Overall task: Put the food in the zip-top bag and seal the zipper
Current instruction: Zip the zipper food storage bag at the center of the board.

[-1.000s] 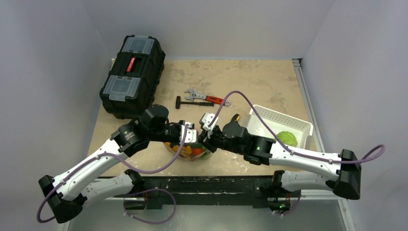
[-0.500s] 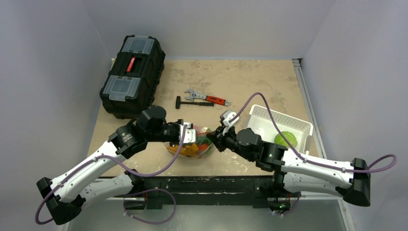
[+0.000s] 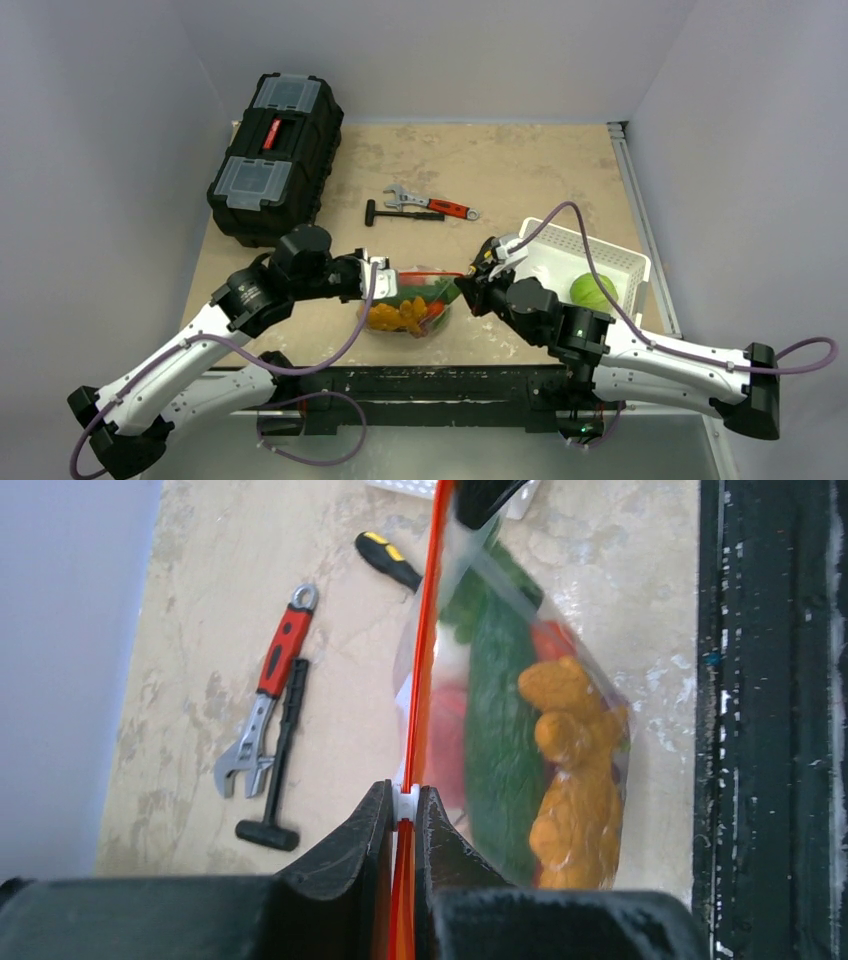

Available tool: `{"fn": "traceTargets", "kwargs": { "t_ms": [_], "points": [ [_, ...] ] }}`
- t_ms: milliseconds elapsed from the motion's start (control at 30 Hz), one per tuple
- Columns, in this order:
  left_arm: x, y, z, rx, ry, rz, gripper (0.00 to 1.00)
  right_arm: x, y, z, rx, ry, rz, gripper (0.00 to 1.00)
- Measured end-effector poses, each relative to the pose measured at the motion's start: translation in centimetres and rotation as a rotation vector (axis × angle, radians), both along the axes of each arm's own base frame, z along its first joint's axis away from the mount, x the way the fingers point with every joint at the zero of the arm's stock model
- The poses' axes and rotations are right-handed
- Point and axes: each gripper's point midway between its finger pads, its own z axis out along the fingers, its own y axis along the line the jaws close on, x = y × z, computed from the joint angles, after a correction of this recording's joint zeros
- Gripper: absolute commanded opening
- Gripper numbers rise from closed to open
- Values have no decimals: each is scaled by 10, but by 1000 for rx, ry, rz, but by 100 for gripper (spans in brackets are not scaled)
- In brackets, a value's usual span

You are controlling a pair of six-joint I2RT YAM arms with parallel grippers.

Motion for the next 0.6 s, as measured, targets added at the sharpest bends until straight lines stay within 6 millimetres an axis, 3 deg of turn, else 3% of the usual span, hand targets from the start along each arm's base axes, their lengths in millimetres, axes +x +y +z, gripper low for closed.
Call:
{"fn": "traceTargets", "kwargs": {
  "t_ms": [233, 600],
  "points": [
    [19, 21, 5, -6, -29, 102, 0, 2, -24, 1, 26, 31, -104, 0],
    [40, 46, 2, 14, -97, 226, 0, 4, -37, -9, 36, 74, -180, 0]
  ]
}}
